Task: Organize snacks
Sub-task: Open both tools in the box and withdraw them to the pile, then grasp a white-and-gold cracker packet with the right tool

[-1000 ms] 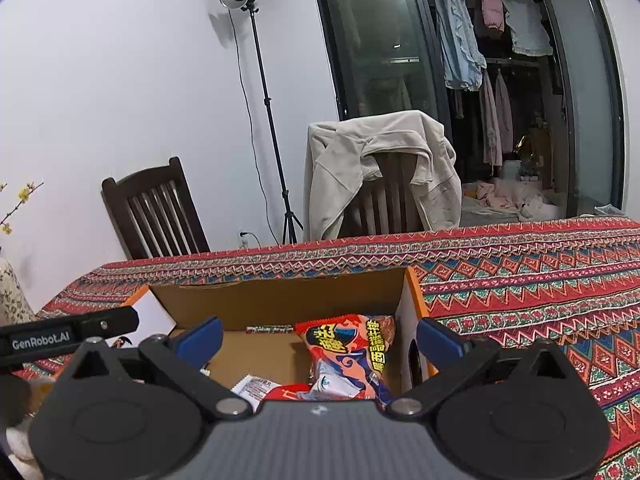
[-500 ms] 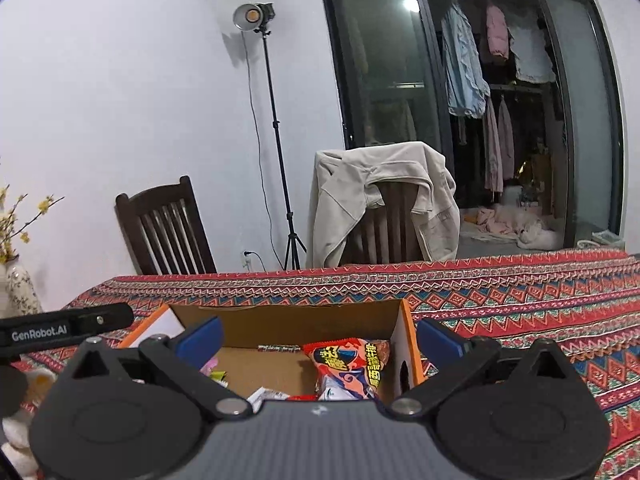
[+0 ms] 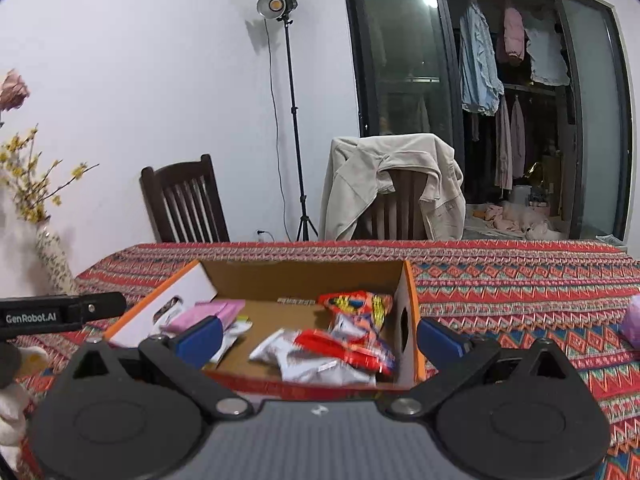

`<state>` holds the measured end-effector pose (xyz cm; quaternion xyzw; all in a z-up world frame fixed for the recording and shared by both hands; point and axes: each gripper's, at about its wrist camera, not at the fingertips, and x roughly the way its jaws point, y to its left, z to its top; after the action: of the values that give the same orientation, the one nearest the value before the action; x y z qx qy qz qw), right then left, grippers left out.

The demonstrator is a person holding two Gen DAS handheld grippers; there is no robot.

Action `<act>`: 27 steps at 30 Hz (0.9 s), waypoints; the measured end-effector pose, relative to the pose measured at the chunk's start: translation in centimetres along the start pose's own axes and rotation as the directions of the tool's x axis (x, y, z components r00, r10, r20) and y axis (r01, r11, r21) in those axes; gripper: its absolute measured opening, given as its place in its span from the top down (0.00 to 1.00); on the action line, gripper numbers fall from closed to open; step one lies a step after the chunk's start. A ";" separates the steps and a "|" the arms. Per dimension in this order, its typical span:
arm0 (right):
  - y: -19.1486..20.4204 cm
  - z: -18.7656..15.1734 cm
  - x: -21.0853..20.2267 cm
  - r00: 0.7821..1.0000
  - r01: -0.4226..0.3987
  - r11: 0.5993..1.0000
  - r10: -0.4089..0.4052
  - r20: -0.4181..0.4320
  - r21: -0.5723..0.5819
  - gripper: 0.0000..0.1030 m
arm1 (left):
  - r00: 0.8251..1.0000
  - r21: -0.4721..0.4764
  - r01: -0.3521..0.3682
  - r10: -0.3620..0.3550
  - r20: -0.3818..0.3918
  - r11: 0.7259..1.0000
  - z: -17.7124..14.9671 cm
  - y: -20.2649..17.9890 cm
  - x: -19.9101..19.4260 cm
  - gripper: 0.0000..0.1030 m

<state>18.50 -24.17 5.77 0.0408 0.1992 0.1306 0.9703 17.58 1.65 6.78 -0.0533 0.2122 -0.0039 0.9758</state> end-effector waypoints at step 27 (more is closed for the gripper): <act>0.8 -8.5 -2.5 0.984 0.034 0.999 -0.034 -0.174 -0.001 0.00 | 0.999 -0.018 0.034 -0.035 -0.028 0.999 -7.5 3.7 -2.6 0.00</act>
<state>12.68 -23.84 -0.98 0.0269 0.2841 0.1170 0.9512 12.04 4.63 0.66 -0.0652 0.2250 -0.0196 0.9720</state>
